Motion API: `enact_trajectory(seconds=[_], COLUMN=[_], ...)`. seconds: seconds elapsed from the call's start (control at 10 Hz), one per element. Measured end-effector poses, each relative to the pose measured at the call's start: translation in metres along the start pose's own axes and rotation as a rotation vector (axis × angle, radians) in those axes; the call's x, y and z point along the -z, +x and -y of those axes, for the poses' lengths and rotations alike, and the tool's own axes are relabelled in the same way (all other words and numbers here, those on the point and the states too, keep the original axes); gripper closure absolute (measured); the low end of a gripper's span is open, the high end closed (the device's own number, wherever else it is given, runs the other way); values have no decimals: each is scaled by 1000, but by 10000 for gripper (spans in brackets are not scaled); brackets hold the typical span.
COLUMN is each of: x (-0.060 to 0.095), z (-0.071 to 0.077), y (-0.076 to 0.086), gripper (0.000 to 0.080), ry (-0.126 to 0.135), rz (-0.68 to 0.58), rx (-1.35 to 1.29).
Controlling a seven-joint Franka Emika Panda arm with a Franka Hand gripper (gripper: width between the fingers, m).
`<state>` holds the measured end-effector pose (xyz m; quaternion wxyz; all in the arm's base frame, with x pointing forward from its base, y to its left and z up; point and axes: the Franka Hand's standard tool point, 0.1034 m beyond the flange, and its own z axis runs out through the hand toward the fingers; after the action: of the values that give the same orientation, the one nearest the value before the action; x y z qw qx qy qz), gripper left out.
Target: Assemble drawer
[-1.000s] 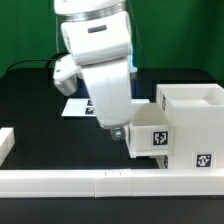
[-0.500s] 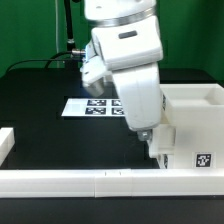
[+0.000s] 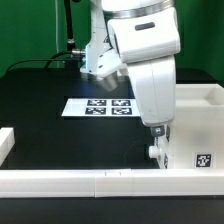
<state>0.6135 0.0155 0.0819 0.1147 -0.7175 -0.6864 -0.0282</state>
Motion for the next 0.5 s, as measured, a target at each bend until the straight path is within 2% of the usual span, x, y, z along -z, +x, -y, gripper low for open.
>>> enact_trajectory(seconds=[0.2,0.3,0.4,0.5], x=[7,18,28,25], z=[2,5,6,5], y=[-19,-37,-50,-48], gripper=[151,151,151,151], ry=[5,21,22,19], rz=[-1,2,8,7], rx=[19,40,29,22])
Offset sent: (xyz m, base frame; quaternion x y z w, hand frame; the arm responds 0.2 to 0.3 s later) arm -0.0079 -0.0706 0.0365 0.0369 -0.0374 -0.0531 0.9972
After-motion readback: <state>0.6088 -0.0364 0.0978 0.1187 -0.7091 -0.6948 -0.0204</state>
